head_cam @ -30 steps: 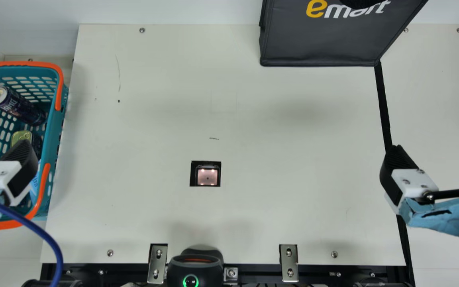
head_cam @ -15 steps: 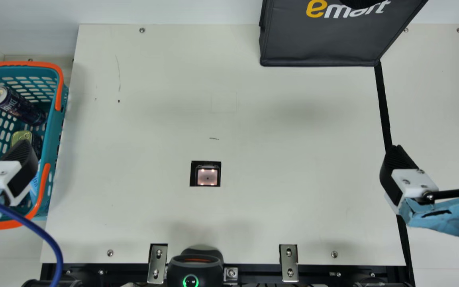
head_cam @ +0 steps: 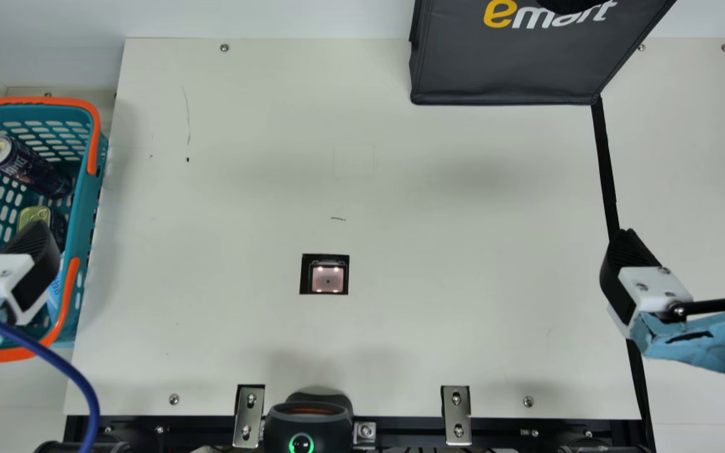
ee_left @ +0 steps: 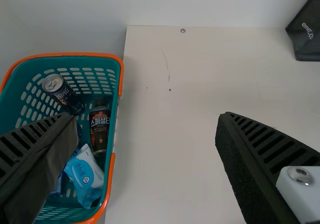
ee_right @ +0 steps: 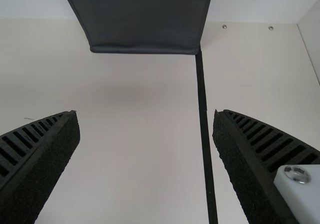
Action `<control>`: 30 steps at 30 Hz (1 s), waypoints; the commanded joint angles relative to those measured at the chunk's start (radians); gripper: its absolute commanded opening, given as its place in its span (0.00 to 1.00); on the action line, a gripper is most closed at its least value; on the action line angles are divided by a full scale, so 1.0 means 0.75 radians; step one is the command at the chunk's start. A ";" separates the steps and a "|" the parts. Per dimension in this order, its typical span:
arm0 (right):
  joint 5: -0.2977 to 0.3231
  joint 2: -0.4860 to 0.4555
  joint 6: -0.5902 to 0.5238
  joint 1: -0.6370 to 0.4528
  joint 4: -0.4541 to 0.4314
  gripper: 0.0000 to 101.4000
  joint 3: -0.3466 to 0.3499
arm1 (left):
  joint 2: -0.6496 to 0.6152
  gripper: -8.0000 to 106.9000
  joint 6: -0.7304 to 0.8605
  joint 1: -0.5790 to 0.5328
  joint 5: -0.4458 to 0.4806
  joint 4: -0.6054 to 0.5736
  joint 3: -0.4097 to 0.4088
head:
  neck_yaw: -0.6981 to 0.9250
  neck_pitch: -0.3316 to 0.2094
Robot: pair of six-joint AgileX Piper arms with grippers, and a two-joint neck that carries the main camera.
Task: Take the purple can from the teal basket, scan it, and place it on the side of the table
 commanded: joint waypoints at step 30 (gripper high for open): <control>-0.001 0.000 0.000 0.000 0.000 0.94 0.000 | 0.000 0.85 0.000 0.000 0.000 0.000 0.000 | 0.004 -0.039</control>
